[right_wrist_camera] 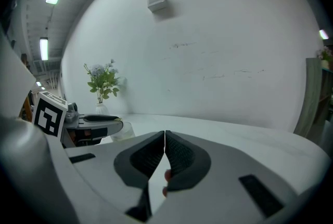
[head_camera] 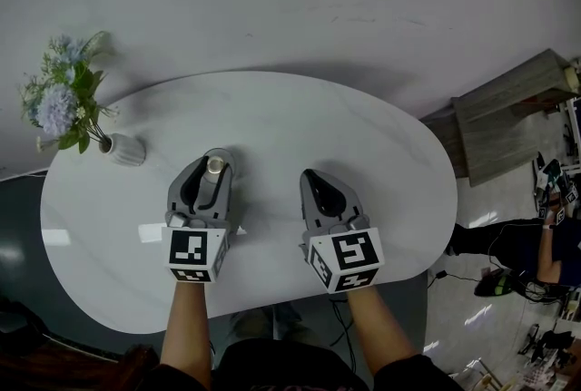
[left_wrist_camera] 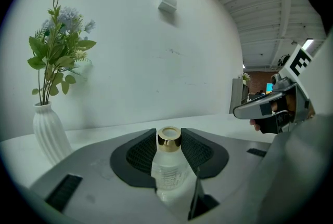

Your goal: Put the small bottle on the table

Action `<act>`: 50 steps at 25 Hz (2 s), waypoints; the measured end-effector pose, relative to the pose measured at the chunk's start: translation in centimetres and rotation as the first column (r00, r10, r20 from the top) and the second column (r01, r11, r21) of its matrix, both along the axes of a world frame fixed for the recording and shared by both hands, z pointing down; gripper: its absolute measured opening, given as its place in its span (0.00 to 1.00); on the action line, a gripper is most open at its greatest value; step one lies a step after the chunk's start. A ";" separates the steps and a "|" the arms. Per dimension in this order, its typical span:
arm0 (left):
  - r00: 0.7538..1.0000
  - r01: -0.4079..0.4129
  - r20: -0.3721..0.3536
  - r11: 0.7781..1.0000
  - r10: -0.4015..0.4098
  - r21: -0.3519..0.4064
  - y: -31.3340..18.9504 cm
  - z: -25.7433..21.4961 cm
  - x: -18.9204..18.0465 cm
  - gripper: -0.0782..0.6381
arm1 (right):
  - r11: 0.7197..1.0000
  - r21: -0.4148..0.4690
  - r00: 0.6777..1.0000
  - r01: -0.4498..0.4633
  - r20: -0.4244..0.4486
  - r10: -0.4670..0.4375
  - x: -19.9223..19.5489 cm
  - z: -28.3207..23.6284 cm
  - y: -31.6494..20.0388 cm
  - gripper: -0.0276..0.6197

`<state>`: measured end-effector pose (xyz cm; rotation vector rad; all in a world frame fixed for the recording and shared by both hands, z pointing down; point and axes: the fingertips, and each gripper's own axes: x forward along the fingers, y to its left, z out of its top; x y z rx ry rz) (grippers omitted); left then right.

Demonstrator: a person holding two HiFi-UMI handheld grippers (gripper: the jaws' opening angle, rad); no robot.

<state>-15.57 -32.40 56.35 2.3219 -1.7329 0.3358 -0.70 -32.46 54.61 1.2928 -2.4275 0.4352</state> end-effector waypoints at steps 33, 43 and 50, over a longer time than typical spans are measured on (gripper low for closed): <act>0.994 0.107 0.018 0.986 -0.111 0.127 8.4 -9.4 -1.2 0.14 | 0.993 0.115 0.997 0.039 0.057 -0.046 -0.2 -7.7 6.4 0.15; 0.992 0.124 0.017 0.980 -0.128 0.156 11.2 -12.2 -0.7 0.13 | 0.986 0.161 0.996 0.046 0.074 -0.058 0.7 -10.4 8.8 0.15; 0.992 0.122 0.001 0.975 -0.125 0.186 13.0 -14.6 0.0 0.13 | 0.979 0.201 0.994 0.039 0.093 -0.059 1.7 -12.6 10.2 0.15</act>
